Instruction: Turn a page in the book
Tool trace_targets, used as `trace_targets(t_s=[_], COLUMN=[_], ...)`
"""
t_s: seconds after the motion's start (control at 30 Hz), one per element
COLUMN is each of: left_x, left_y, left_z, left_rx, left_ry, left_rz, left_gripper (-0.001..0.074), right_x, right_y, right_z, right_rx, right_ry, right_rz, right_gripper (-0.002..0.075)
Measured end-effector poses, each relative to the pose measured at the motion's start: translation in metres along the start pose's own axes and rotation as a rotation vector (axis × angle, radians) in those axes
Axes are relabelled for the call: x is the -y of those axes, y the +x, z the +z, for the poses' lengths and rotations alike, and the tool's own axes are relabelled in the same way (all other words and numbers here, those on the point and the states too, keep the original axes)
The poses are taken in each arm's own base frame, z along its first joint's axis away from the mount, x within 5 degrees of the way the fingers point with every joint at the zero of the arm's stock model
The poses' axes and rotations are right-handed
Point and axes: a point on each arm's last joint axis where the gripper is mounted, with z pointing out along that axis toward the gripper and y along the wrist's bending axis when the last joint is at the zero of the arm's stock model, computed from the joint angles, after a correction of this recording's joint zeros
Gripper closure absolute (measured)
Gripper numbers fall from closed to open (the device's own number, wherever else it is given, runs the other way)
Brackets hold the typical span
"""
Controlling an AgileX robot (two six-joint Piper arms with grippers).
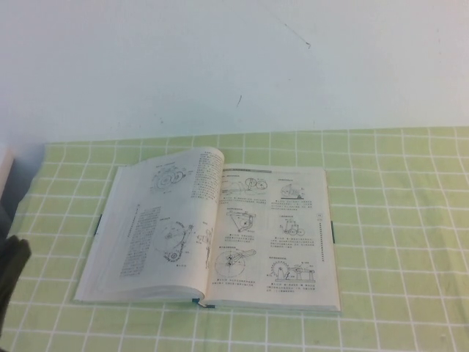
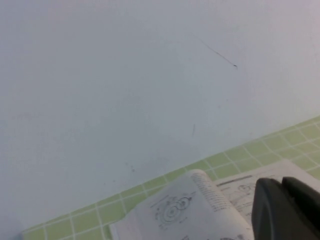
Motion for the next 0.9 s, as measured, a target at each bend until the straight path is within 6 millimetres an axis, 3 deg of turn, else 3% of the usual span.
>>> trace_targets(t_s=[0.27,0.7,0.9], left_x=[-0.005,-0.004,-0.004], left_y=[0.031,0.053,0.063], left_z=[-0.033,-0.032,-0.031], left_rx=[0.116,0.068,0.034], left_ry=[-0.169,-0.169,-0.169], left_rz=[0.032,0.03,-0.066], left_gripper=[0.0737,0.0737,0.0737], right_x=[0.0,0.0,0.0], right_y=[0.0,0.0,0.0], right_z=[0.0,0.0,0.0], right_rx=[0.0,0.0,0.0], right_ry=[0.0,0.0,-0.001], right_rz=[0.0,0.0,0.001], right_gripper=[0.0728,0.0728,0.0728])
